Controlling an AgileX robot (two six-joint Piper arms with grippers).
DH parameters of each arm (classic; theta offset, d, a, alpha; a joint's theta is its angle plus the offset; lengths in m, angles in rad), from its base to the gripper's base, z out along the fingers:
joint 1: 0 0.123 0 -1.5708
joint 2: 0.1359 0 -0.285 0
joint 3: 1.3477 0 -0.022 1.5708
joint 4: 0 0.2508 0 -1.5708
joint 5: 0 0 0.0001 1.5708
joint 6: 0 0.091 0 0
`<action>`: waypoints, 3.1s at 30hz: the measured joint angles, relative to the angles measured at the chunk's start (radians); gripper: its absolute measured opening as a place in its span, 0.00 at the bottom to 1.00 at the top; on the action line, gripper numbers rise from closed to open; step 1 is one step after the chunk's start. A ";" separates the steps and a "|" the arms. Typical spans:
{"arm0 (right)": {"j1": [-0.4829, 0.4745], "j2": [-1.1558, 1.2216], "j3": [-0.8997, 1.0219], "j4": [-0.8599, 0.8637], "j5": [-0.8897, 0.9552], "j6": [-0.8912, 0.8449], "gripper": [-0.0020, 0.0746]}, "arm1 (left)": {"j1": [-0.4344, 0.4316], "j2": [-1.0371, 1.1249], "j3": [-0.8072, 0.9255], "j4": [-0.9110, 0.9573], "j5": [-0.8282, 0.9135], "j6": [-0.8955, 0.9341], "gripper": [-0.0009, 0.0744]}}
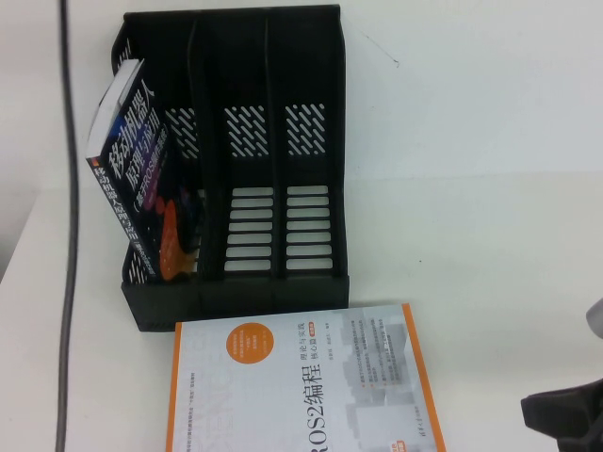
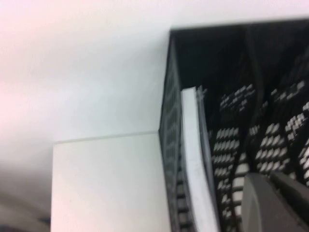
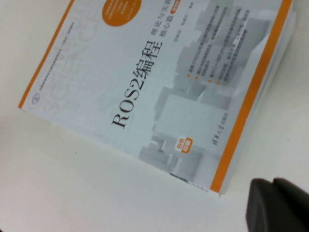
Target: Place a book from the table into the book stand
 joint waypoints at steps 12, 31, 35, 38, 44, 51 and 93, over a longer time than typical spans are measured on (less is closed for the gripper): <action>0.000 0.126 0.000 0.038 -0.045 -0.046 0.03 | 0.000 -0.443 0.576 -0.060 -0.147 -0.065 0.01; 0.000 0.399 -0.041 0.102 -0.143 -0.115 0.03 | 0.000 -0.475 1.275 -0.340 -0.487 -0.008 0.01; 0.000 0.483 -0.078 0.104 -0.143 -0.117 0.03 | 0.021 -0.360 1.275 -0.351 -0.463 0.030 0.01; 0.000 0.539 -0.097 0.106 -0.143 -0.119 0.03 | 0.063 -0.278 1.275 -0.363 -0.456 0.066 0.01; 0.000 0.593 -0.099 0.106 -0.148 -0.120 0.03 | 0.122 -0.210 1.275 -0.431 -0.429 0.197 0.01; 0.000 0.571 -0.099 0.106 -0.150 -0.119 0.03 | 0.126 -0.252 1.275 -0.582 -0.394 0.379 0.01; 0.000 -0.877 0.186 -0.872 0.170 0.710 0.03 | 0.126 -1.405 1.731 -0.669 -0.675 0.628 0.01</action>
